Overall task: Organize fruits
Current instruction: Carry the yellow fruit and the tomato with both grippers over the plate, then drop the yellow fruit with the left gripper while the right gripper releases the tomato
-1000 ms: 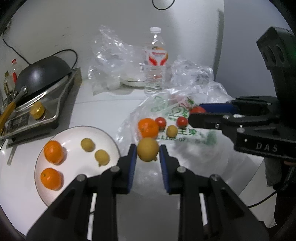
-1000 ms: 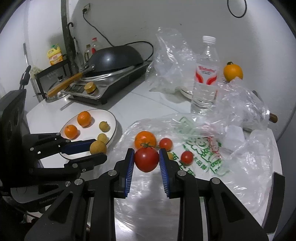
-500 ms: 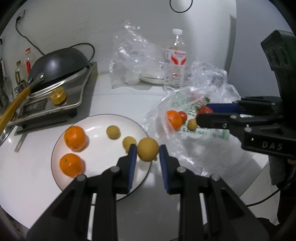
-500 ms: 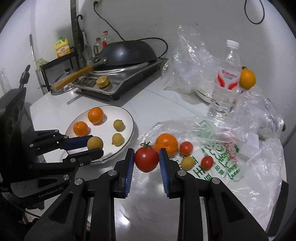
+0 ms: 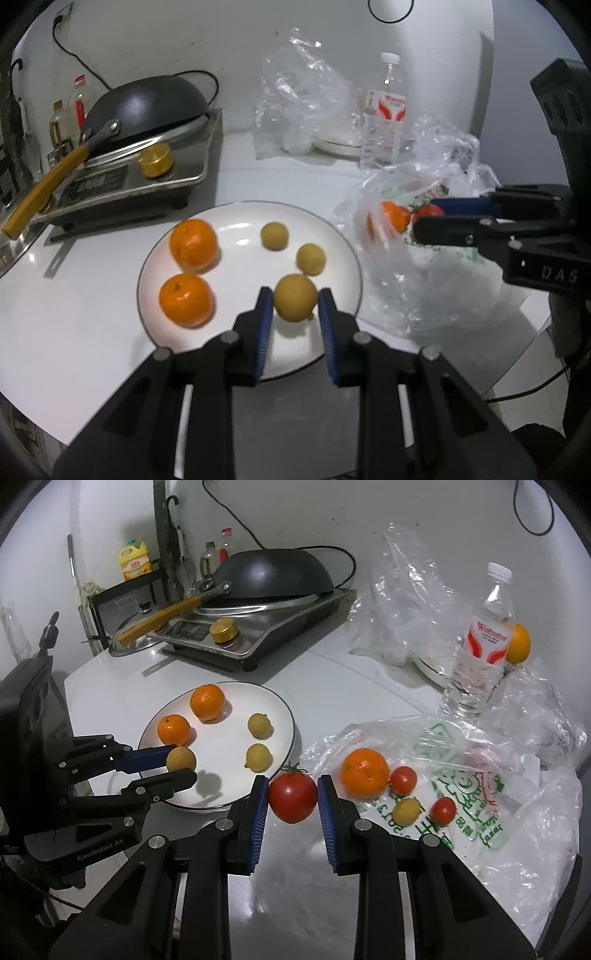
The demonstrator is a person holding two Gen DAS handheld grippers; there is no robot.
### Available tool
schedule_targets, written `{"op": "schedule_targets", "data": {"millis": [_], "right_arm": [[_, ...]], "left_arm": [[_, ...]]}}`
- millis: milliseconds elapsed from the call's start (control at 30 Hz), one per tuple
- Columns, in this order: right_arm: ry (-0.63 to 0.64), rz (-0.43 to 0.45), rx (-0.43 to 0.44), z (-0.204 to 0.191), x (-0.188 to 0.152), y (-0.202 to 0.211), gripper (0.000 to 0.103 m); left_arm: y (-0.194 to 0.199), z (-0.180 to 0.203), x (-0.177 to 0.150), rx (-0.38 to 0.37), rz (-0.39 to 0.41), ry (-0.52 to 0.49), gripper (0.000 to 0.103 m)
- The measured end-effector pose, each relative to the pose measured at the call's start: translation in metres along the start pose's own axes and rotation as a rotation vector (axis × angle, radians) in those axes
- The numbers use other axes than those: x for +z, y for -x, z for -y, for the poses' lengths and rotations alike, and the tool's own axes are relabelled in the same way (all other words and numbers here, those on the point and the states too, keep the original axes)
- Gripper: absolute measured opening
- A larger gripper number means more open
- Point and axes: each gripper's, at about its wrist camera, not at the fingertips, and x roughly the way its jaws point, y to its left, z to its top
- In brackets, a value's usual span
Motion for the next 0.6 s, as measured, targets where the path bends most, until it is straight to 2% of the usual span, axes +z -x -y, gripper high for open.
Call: {"op": "schedule_targets", "data": {"millis": [600], "right_arm": [[0.061, -0.048, 0.05, -0.038, 0.012, -0.035, 0.029]], "left_arm": [[0.001, -0.032, -0.016, 0.052, -0.019, 0.029, 0.026]]}}
